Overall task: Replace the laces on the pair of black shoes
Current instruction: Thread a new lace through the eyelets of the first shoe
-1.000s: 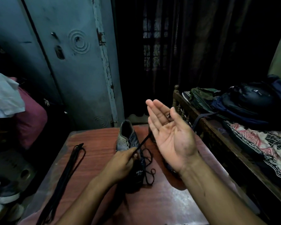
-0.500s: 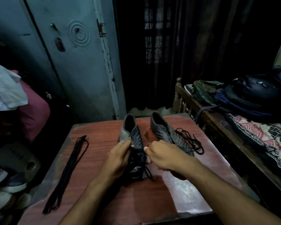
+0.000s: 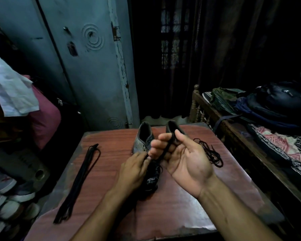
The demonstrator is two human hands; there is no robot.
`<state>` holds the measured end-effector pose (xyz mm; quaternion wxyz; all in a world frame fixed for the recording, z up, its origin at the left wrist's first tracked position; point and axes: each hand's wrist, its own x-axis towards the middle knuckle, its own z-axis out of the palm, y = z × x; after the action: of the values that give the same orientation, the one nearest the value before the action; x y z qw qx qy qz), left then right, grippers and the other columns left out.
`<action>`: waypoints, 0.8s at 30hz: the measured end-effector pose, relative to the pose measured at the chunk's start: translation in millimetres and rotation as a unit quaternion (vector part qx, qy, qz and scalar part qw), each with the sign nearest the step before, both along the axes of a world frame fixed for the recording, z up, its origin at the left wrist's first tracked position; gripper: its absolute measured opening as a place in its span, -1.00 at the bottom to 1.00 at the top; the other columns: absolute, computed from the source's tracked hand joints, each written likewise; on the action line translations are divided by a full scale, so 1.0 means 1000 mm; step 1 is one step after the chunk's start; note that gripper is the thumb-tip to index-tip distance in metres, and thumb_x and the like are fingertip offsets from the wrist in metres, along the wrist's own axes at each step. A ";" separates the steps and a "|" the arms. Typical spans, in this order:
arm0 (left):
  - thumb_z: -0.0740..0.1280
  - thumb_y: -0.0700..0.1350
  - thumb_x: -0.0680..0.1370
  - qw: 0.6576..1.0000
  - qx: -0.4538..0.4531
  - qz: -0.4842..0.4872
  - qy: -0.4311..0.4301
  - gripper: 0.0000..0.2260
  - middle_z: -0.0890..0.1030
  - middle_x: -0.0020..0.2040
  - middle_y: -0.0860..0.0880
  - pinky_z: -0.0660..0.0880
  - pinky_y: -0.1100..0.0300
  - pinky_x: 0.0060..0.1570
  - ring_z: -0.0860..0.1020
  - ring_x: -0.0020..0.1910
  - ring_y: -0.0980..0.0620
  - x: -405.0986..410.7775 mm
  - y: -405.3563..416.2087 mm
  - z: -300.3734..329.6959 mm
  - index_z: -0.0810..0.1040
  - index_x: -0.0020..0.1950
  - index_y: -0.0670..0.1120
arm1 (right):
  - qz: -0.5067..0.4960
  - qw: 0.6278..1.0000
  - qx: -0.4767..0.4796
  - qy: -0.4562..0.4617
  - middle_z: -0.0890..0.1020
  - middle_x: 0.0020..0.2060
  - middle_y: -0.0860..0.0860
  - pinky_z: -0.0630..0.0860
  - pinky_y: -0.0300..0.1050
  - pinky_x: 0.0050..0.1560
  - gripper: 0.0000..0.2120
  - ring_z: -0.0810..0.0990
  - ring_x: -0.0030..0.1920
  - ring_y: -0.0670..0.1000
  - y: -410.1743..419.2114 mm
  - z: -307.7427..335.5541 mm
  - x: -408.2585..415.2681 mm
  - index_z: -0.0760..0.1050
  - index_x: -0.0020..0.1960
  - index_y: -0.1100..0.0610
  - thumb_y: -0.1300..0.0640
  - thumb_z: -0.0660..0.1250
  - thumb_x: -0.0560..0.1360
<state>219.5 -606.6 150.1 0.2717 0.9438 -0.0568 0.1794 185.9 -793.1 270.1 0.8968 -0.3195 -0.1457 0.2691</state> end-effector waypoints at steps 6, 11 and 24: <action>0.24 0.48 0.41 0.997 0.057 0.009 0.049 -0.38 0.54 0.19 0.10 0.45 0.10 0.09 0.50 0.21 0.06 0.001 0.004 -0.006 0.46 0.32 0.12 | -0.059 0.994 0.087 -0.030 0.70 0.10 0.26 0.55 0.05 0.30 -0.53 0.70 0.12 0.18 0.001 0.033 -0.010 0.71 -0.11 0.22 0.01 0.10 0.64; 0.31 0.29 0.57 0.995 0.083 0.002 0.063 -0.47 0.46 0.30 0.07 0.40 0.13 0.14 0.46 0.32 0.04 0.009 0.002 -0.004 0.40 0.47 0.10 | -0.128 0.985 0.115 -0.031 0.73 0.00 0.19 0.64 0.01 0.15 -0.53 0.74 0.02 0.12 -0.015 0.060 -0.009 0.70 -0.19 0.18 0.02 0.12 0.66; 0.40 -0.04 0.57 0.983 -0.150 0.000 0.102 -0.90 0.66 -0.20 0.21 0.50 0.25 -0.08 0.59 -0.17 0.29 0.014 0.022 0.004 0.62 -0.15 0.08 | -0.130 0.989 0.068 -0.033 0.19 -0.51 -0.06 0.41 -0.15 -0.28 -0.63 0.19 -0.47 -0.06 -0.028 0.047 -0.002 0.27 -0.35 0.05 0.06 0.13 0.63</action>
<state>233.1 -584.7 154.0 0.4144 0.9058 -0.0008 0.0884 183.5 -821.4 317.4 0.9386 -0.2826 -0.1506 0.1286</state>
